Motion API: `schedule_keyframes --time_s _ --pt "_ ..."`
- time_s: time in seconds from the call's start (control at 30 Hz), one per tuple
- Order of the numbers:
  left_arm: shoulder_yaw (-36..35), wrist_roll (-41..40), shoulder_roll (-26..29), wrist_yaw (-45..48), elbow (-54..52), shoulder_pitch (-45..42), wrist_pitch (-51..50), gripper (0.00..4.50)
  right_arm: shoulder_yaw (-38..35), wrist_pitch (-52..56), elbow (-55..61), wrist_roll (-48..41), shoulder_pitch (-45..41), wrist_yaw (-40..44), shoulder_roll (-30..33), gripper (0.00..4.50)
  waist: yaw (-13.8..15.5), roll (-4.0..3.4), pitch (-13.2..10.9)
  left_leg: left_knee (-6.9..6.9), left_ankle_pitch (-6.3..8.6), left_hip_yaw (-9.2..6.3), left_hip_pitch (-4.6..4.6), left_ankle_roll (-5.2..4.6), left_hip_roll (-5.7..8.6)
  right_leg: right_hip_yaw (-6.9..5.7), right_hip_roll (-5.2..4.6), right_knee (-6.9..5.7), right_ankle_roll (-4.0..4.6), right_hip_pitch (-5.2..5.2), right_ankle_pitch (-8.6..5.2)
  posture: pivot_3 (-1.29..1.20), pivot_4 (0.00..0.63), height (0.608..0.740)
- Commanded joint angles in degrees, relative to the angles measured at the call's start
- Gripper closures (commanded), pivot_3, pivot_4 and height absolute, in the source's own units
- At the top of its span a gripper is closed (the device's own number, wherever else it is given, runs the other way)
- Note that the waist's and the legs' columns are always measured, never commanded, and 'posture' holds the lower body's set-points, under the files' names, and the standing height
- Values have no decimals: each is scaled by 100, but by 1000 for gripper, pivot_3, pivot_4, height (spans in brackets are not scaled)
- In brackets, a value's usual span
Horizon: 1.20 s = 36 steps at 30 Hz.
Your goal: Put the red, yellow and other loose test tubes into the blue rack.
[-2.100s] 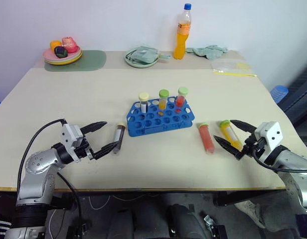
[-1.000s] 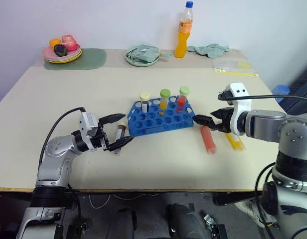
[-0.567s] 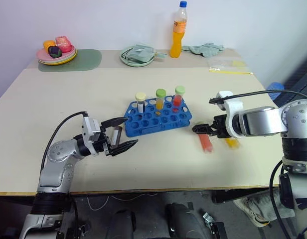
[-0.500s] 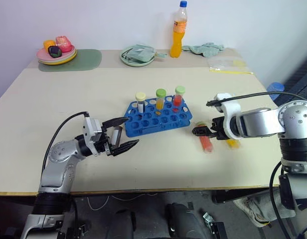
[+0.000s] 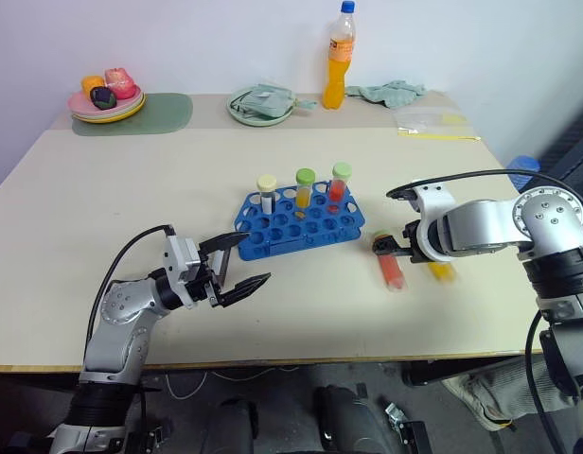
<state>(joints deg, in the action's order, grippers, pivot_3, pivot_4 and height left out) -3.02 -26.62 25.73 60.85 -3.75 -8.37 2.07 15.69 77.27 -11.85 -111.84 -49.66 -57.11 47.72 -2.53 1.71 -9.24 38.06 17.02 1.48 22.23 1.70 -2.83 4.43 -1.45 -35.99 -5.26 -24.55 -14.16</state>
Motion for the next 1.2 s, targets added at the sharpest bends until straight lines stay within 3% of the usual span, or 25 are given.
schedule_keyframes --time_s 0.03,0.43,0.77,0.9,1.03,1.2 --pt "-47 -29 12 -49 -258 46 137 37 105 57 -93 -116 -214 73 -8 0 0 0 0 0 0 0 1 0 -1 0 0 1 0 0 0 0 150 740" --pt "-29 7 12 -224 -427 190 135 37 190 251 -383 820 -234 494 -465 0 1 0 0 0 1 0 4 -1 -2 -1 -1 2 0 -3 0 0 150 740" --pt "0 22 11 -309 -468 182 114 37 -292 637 -421 2392 -206 1259 -866 0 3 -1 0 0 1 1 6 -1 -1 -1 -2 3 0 -5 0 0 150 740" --pt "9 37 24 -334 -483 185 106 0 -618 881 -424 2868 -157 1485 -1067 1288 -3 -1 0 -1 1 0 6 -2 -2 -2 0 2 -1 -6 0 0 150 740" --pt "21 38 34 -360 -496 179 85 0 -934 1163 -404 3388 -162 1731 -1255 3339 0 -1 0 -1 1 1 6 -2 -1 -2 0 2 -1 -6 0 0 150 740" --pt "39 47 32 -374 -501 149 67 0 -1381 1511 -196 3851 -128 2017 -1398 3339 3 -1 0 -1 1 1 6 -2 0 -2 0 3 -1 -6 0 0 150 740"
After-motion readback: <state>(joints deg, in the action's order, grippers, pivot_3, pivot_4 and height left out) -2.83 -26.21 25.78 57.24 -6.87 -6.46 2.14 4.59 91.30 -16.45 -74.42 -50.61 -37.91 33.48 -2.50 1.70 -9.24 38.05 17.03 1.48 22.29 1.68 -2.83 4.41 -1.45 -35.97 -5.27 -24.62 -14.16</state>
